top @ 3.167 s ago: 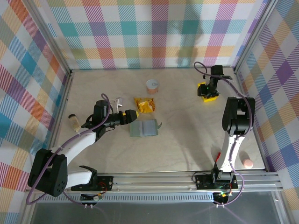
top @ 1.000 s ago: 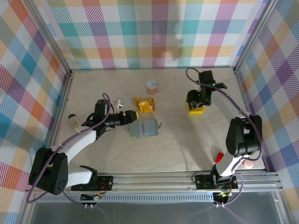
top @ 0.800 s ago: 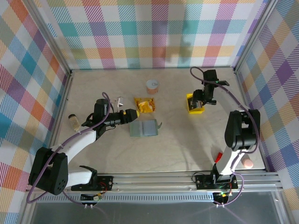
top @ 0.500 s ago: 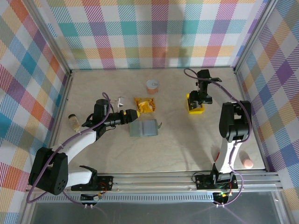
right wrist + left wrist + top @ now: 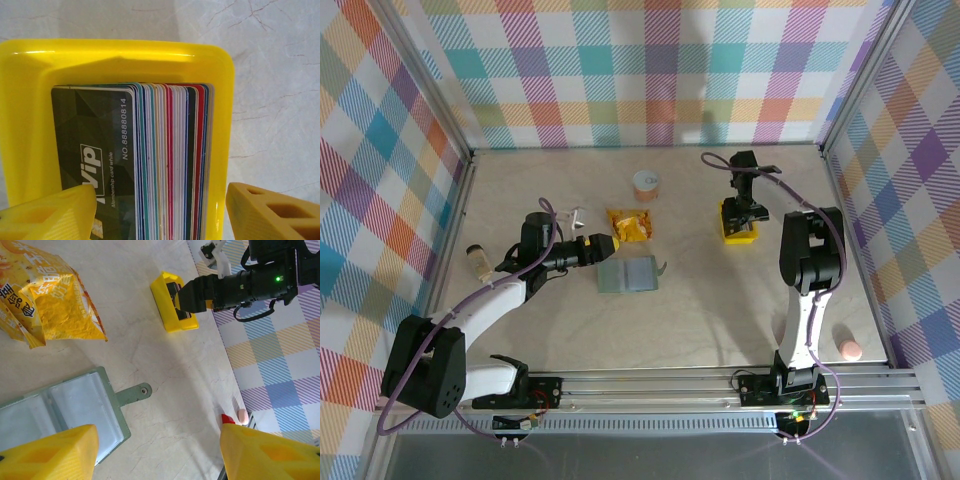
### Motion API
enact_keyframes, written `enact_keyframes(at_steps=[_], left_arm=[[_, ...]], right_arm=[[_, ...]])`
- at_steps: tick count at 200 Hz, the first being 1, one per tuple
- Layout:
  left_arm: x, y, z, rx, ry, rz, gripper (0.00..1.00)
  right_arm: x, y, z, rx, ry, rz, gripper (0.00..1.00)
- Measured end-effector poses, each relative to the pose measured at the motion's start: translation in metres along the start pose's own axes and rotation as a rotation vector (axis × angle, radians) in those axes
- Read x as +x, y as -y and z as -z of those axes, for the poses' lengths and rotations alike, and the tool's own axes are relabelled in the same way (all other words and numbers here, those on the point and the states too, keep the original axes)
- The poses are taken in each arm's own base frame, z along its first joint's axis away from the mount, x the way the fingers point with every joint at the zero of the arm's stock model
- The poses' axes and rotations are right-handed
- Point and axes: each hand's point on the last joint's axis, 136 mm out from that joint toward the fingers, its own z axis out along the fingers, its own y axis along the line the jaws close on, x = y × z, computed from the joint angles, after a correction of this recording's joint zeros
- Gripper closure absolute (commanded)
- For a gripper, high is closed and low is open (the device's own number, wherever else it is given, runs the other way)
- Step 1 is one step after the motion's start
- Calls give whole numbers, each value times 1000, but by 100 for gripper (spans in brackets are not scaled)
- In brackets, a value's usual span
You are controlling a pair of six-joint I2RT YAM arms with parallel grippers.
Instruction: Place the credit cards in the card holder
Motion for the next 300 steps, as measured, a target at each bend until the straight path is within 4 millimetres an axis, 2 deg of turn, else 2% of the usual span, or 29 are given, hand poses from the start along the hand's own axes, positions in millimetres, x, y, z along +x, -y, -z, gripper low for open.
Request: enact_keyframes(at_steps=[63, 90, 125, 151, 260, 300], left_arm=[[2, -4, -2, -6, -10, 9, 35], [2, -4, -2, -5, -10, 9, 35], [3, -3, -2, -3, -12, 9, 35], [3, -3, -2, -2, -12, 9, 35], [3, -3, -2, -1, -13, 9, 36], [3, -3, -2, -2, -13, 9, 36]], right_arm=[[-3, 7, 1, 49, 10, 18, 34], [-5, 10, 1, 68, 17, 21, 42], [-7, 11, 1, 75, 22, 36, 58], [-7, 9, 1, 67, 24, 41, 67], [-9, 6, 1, 46, 32, 43, 94], [-10, 4, 1, 36, 36, 41, 100]])
